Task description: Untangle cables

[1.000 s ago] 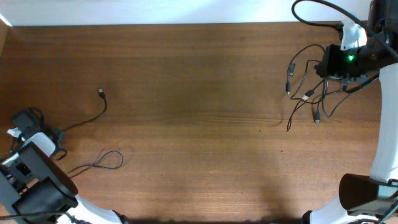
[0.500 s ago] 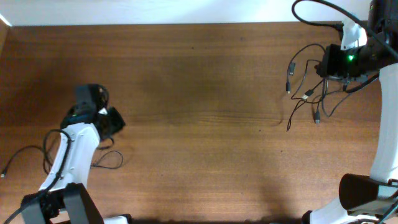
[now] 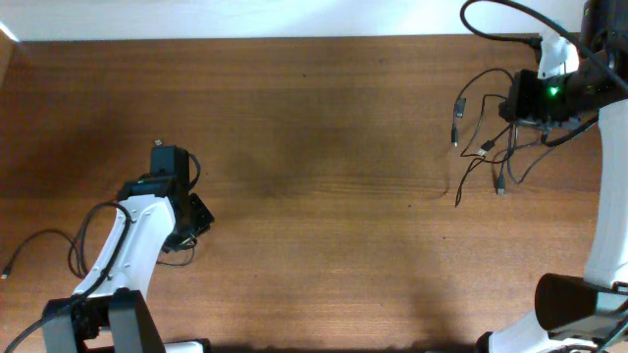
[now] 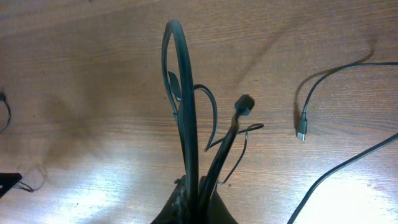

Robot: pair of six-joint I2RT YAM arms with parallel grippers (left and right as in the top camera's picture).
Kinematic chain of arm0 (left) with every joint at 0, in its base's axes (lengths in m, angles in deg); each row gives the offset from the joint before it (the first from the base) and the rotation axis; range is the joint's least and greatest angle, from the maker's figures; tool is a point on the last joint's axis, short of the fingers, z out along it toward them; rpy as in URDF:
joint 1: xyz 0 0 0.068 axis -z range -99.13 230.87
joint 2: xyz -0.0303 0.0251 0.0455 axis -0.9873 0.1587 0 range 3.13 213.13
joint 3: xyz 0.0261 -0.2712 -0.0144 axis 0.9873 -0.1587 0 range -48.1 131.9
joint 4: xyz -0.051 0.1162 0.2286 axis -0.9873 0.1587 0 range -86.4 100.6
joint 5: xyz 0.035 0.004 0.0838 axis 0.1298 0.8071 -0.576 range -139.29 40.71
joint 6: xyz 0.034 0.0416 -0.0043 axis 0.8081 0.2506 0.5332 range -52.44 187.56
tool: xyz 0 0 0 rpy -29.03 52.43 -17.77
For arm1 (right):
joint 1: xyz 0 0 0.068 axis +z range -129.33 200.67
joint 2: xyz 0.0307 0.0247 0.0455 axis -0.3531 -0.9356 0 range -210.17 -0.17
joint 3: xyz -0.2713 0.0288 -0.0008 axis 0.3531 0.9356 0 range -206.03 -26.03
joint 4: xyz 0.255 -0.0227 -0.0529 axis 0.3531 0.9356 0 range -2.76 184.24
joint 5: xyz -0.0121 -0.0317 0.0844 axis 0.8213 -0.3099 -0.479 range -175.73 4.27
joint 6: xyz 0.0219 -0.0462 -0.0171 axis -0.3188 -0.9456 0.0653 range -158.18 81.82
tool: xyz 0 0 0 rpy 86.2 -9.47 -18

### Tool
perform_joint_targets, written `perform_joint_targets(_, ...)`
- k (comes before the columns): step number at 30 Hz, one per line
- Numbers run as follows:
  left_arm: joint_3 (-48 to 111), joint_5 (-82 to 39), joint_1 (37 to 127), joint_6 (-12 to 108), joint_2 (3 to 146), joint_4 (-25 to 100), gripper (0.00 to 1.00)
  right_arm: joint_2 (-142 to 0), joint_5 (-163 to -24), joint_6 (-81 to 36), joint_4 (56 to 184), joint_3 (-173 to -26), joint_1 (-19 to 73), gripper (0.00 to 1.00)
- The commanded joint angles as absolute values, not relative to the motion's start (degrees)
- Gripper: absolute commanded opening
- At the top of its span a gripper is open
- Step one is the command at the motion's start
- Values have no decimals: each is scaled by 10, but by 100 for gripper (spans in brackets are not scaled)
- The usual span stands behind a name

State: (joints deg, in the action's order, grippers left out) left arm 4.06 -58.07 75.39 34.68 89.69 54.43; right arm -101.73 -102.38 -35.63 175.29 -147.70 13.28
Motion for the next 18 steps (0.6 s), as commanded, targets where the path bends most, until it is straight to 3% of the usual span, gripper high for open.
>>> perform_joint_targets(1,35,-618,755,335,893,549,31,-1019,-1031,-362,1752,-1481,136,6)
perform_joint_targets(18,-12,-637,755,335,893,490,33,-1019,-1031,-362,1754,-1481,136,6)
